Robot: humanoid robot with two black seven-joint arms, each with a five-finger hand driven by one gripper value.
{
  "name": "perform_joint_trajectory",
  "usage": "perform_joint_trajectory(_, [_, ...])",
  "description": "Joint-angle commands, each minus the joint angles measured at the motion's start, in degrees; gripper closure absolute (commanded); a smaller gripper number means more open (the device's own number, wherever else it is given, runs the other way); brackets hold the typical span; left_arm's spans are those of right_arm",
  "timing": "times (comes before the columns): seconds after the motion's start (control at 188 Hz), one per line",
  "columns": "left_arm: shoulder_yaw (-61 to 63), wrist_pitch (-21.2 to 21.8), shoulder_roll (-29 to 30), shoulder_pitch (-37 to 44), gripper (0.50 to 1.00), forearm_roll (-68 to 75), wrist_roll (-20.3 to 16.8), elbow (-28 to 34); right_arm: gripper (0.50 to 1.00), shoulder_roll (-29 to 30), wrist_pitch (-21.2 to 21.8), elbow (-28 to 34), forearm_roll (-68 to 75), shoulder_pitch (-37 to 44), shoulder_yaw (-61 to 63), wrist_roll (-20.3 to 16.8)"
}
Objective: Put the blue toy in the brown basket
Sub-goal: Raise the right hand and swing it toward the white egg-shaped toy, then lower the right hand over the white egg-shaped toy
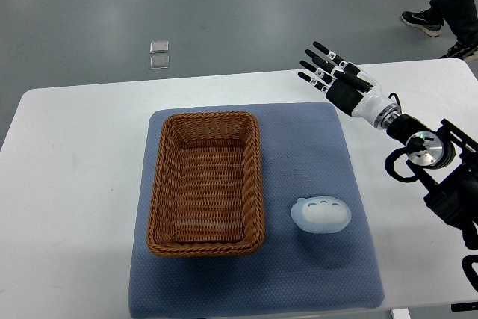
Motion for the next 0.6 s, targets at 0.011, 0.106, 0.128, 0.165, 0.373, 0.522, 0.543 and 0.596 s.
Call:
perform_joint_trajectory(0.011, [-0.08,0.01,0.00,-0.28,0.500,0.04,-0.02,-0.25,0.591,-4.87,0.21,4.08,-8.79,2.82,-3.79,-2.28])
perform_joint_trajectory(0.106, [-0.08,-0.08,0.00,-0.37,0.500,0.04,-0.02,-0.25,0.591,-11.03,0.73,8.73,-18.28,7.57,-11.34,-4.83])
perform_joint_trajectory(0.128, [-0.08,-0.08,0.00,-0.46,0.500,0.04,-0.02,-0.25,0.591,-12.69,1.17,9.96,-20.12,8.71,-13.54,-5.10])
perform_joint_trajectory(0.165, [-0.08,-0.08,0.00,-0.63,0.500,0.04,-0.02,-0.33,0.591,-15.34,2.05,11.55,-22.51,10.91,-17.16,-5.27])
perform_joint_trajectory(0.373, [-0.08,-0.08,0.00,-1.16,0.500,0.04,-0.02,-0.33,0.591,-29.40,6.89,23.24,-28.57,28.93,-41.06,-9.49])
perform_joint_trajectory(0.522, [-0.26,-0.08,0.00,-1.60,0.500,0.22,-0.02,-0.42,0.591,-35.91,8.47,34.58,-31.21,41.59,-56.97,-15.38])
perform_joint_trajectory(0.543, [-0.26,-0.08,0.00,-1.69,0.500,0.22,-0.02,-0.42,0.591,-36.78,8.47,36.77,-31.56,43.69,-59.51,-16.08])
perform_joint_trajectory(0.596, [-0.26,-0.08,0.00,-1.78,0.500,0.22,-0.02,-0.42,0.591,-38.45,8.38,39.93,-31.56,46.33,-62.24,-17.22])
